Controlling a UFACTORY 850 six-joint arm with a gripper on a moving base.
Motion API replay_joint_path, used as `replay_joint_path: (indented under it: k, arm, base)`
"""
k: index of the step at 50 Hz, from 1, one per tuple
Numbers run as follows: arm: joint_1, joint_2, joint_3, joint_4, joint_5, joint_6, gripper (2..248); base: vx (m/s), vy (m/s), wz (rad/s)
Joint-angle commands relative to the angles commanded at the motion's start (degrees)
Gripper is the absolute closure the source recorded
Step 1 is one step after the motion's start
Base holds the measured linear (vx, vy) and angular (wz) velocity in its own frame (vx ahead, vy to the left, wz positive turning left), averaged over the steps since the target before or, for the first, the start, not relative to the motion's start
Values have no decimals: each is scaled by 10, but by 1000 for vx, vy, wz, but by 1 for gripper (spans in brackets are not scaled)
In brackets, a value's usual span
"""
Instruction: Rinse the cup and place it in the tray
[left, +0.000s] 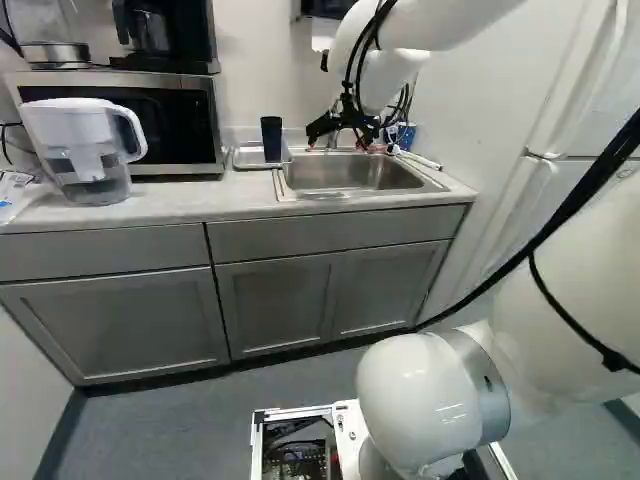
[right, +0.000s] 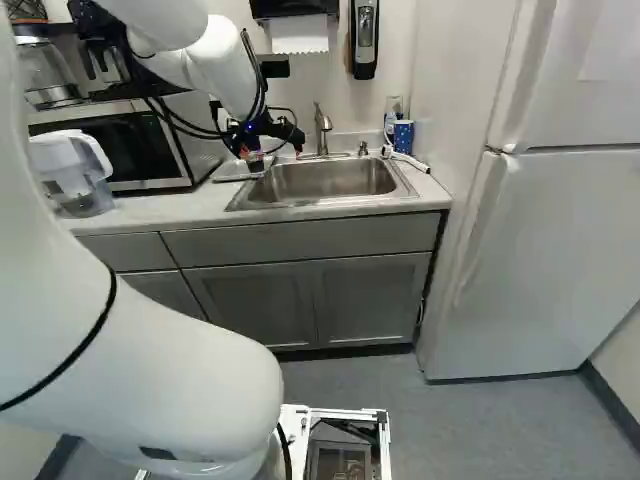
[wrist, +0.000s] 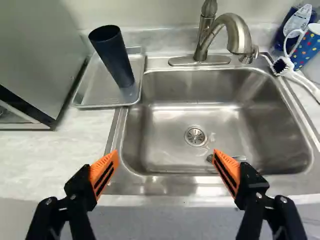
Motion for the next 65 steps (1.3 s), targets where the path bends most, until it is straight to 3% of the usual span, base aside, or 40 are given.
replay_joint_path:
  k: [65]
  arm:
    - [0,0,0,0,0,0,3]
  base:
    - [-63,-5,7]
